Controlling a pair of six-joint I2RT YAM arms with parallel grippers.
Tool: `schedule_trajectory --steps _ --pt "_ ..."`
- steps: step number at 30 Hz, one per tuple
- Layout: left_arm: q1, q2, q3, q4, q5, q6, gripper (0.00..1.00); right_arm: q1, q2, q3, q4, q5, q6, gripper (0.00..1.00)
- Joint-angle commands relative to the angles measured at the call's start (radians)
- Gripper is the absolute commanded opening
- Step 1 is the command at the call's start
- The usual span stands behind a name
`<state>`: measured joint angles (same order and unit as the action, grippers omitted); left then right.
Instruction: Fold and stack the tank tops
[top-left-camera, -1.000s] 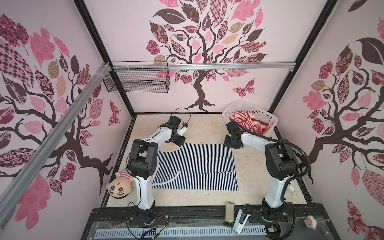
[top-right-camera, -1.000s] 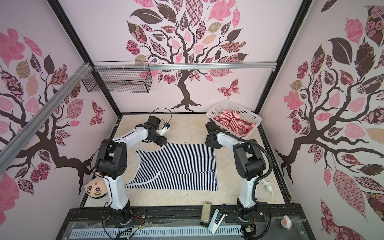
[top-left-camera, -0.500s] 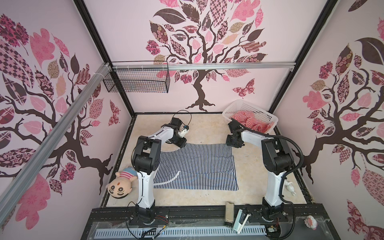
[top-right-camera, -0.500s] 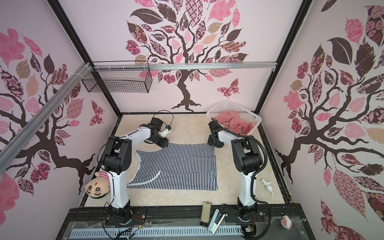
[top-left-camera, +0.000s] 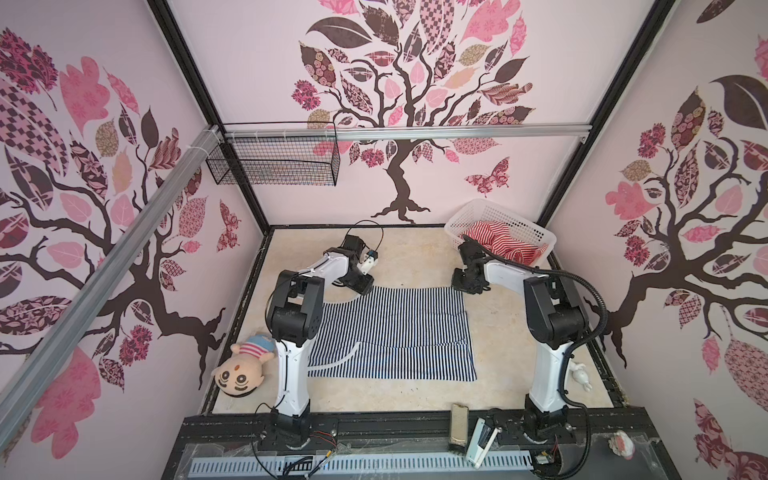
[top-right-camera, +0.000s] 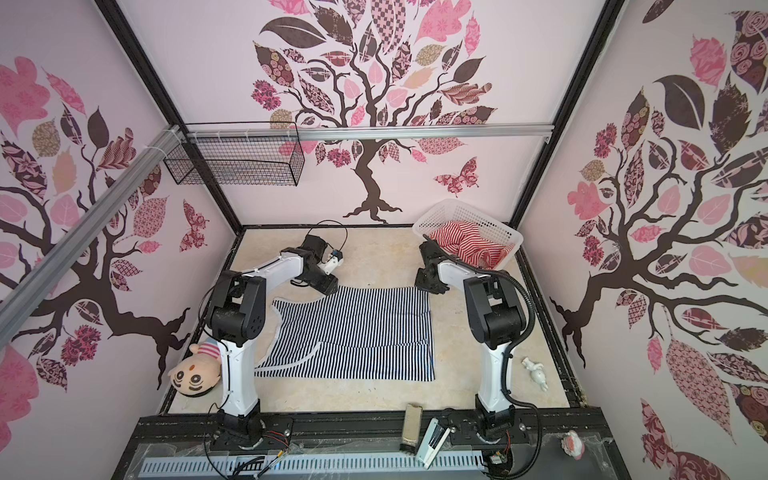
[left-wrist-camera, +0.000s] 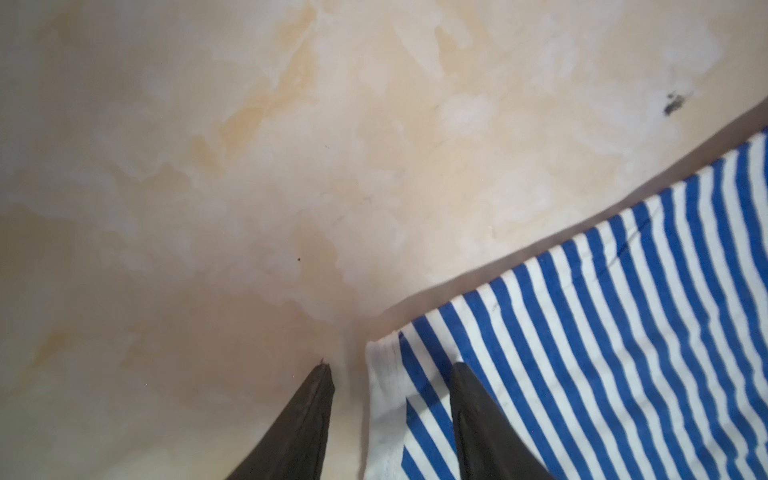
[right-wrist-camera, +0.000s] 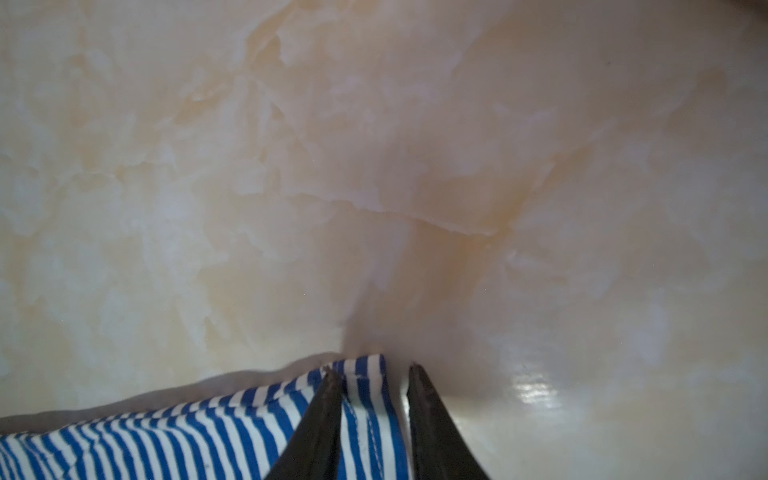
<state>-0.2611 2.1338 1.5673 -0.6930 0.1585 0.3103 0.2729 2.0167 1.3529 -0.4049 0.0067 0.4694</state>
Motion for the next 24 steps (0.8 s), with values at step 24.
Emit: schedule_trajectory --steps 24 --pt "0.033 0.028 0.062 -0.025 0.091 -0.025 0.54 0.006 -0.120 -0.062 0.066 -0.114 -0.034 0.00"
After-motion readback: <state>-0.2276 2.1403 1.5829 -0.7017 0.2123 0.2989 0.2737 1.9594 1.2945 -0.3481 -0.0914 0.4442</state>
